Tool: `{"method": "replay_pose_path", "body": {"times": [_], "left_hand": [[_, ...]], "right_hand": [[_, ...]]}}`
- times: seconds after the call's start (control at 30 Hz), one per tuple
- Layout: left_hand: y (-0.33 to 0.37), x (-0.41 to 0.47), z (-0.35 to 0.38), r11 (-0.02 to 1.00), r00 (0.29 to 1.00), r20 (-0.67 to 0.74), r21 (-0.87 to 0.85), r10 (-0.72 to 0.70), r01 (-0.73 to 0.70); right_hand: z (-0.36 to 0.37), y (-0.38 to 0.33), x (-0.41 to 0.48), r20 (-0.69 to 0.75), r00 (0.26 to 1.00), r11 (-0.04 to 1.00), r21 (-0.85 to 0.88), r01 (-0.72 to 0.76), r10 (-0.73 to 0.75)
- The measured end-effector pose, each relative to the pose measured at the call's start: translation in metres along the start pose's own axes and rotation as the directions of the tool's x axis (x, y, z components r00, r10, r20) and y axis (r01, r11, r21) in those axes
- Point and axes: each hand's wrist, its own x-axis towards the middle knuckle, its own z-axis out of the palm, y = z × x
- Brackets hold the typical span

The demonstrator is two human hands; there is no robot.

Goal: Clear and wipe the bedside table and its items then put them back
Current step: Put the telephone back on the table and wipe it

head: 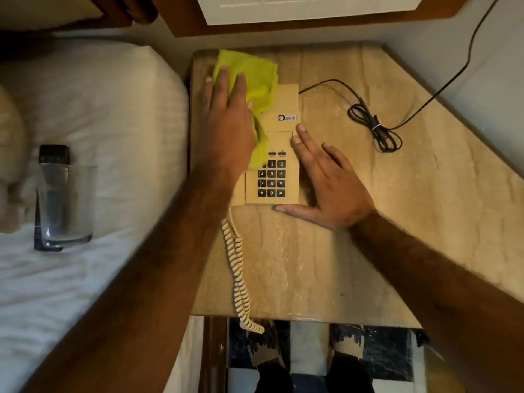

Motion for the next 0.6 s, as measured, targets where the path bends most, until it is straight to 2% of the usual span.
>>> {"method": "replay_pose_path", "body": {"times": [0.1,0.17,0.27,0.4,0.53,0.6], "left_hand": [[-0.004,0.029,0.001,0.992,0.999,0.013,-0.112,-0.050,0.052],[-0.008,0.016,0.005,0.987,0.996,-0.066,-0.157,-0.054,0.043],[-0.008,-0.051,0.010,0.984,0.986,-0.148,-0.168,-0.081,0.055],[0.004,-0.156,0.004,0.984,0.994,-0.059,-0.162,-0.091,0.080],[0.028,-0.166,-0.022,0.892,0.945,-0.099,-0.372,-0.311,0.255],[0.050,-0.130,-0.032,0.880,0.936,-0.129,-0.404,-0.327,0.251]], "right_hand": [[0.003,0.002,-0.001,-0.011,1.000,1.000,-0.013,-0.006,0.006],[0.005,0.004,-0.002,-0.021,1.000,1.000,-0.020,-0.002,0.002],[0.006,0.005,-0.002,-0.015,1.000,1.000,-0.023,0.000,0.000],[0.006,0.007,-0.003,-0.025,1.000,1.000,-0.026,0.003,-0.003],[0.005,0.006,-0.004,-0.027,1.000,1.000,-0.006,0.005,-0.005],[0.003,0.005,-0.004,-0.018,1.000,1.000,0.012,0.011,-0.011]]}}
